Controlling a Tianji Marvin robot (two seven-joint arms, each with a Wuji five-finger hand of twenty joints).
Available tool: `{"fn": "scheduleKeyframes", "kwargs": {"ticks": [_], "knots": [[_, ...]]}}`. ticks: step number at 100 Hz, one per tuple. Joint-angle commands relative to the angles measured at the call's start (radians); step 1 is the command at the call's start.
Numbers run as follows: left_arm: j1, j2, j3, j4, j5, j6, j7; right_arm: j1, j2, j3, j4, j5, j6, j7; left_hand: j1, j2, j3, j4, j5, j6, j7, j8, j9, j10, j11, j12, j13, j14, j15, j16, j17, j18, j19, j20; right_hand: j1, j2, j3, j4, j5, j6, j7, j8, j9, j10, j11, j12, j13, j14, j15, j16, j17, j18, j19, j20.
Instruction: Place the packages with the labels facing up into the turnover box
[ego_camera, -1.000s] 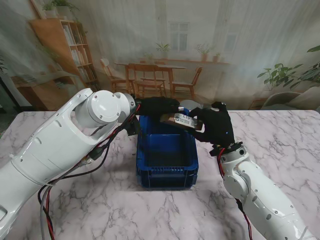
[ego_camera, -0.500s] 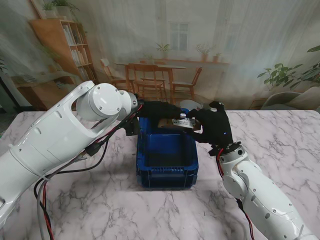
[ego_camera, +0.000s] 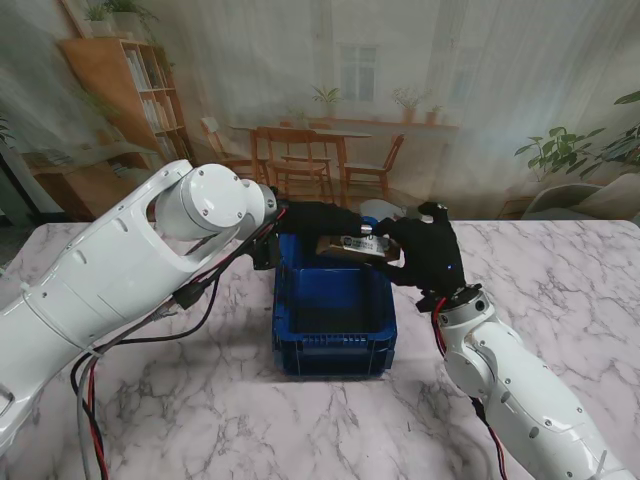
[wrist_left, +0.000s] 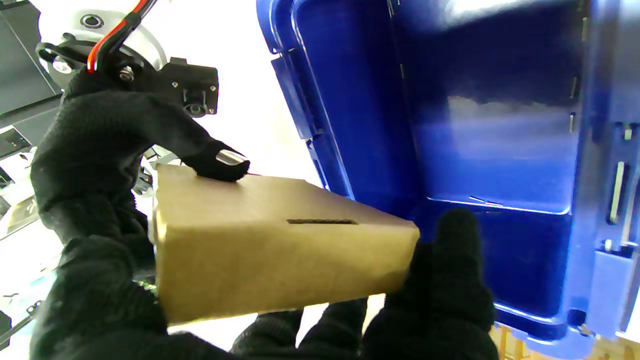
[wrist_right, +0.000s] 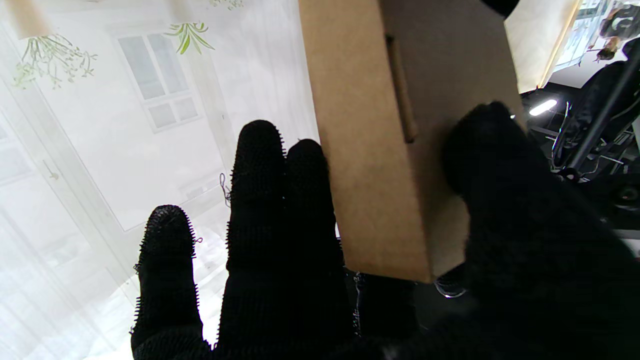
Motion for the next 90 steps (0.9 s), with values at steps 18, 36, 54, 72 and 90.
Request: {"fn": "scheduleKeyframes", "kwargs": {"ticks": [18,36,54,72,90], "knots": [[0.015,-0.011,-0.005,0.01,-0.021,-0.039,-0.003,0.003,-0.004,0.0,-0.009,0.001,-0.003,-0.011,0.254,-0.063,0.015,0.015,0.009,-0.069,0.024,0.023,0.126,-0.041,0.057,0.123,0.222,-0.04,0.164,0.227,0.107,-0.095,0.214,0.107,0.151,0.139,0.147,0.042,0.032,-0.175,0.202,0.054,0.05,-0.037,0.099,0.021,-0.007,-0.026,0.046,-0.013,-0.022,0.022,-0.015,-0.013],[0.034,-0.015,-0.02,0.021,-0.043,-0.068,0.004,0.003,-0.007,-0.001,-0.009,0.006,-0.004,-0.013,0.428,-0.138,0.032,0.067,0.032,-0.091,0.084,0.125,0.184,-0.057,0.156,0.356,0.228,-0.092,0.216,0.396,0.109,-0.133,0.254,0.168,0.154,0.132,0.149,0.044,0.027,-0.185,0.204,0.054,0.045,-0.04,0.093,0.015,-0.013,-0.029,0.04,-0.016,-0.024,0.02,-0.016,-0.015],[0.055,-0.009,-0.037,0.011,-0.026,-0.117,0.007,0.006,-0.007,-0.005,-0.007,0.005,-0.007,-0.018,0.571,-0.173,0.075,0.141,0.062,-0.115,0.119,0.212,0.195,-0.077,0.24,0.532,0.246,-0.15,0.265,0.517,0.128,-0.177,0.292,0.208,0.161,0.117,0.158,0.046,0.019,-0.194,0.206,0.053,0.041,-0.045,0.085,0.007,-0.017,-0.034,0.033,-0.02,-0.026,0.02,-0.018,-0.017],[0.095,0.005,-0.064,-0.03,0.031,-0.181,0.024,0.007,-0.008,-0.009,-0.002,0.008,-0.013,-0.02,0.664,-0.16,0.127,0.154,0.098,-0.134,0.147,0.244,0.196,-0.089,0.321,0.586,0.27,-0.187,0.301,0.571,0.155,-0.205,0.326,0.219,0.176,0.079,0.184,0.048,0.0,-0.207,0.213,0.054,0.032,-0.054,0.08,0.0,-0.026,-0.04,0.023,-0.025,-0.031,0.018,-0.024,-0.021],[0.135,0.016,-0.094,-0.069,0.073,-0.243,0.037,0.012,-0.009,-0.015,0.003,0.012,-0.026,-0.02,0.663,-0.155,0.113,0.137,0.113,-0.142,0.163,0.253,0.188,-0.097,0.355,0.584,0.262,-0.199,0.306,0.586,0.146,-0.211,0.331,0.219,0.167,0.021,0.222,0.042,-0.032,-0.24,0.243,0.076,0.01,-0.072,0.078,-0.001,-0.045,-0.046,0.016,-0.027,-0.04,0.012,-0.032,-0.027]]}}
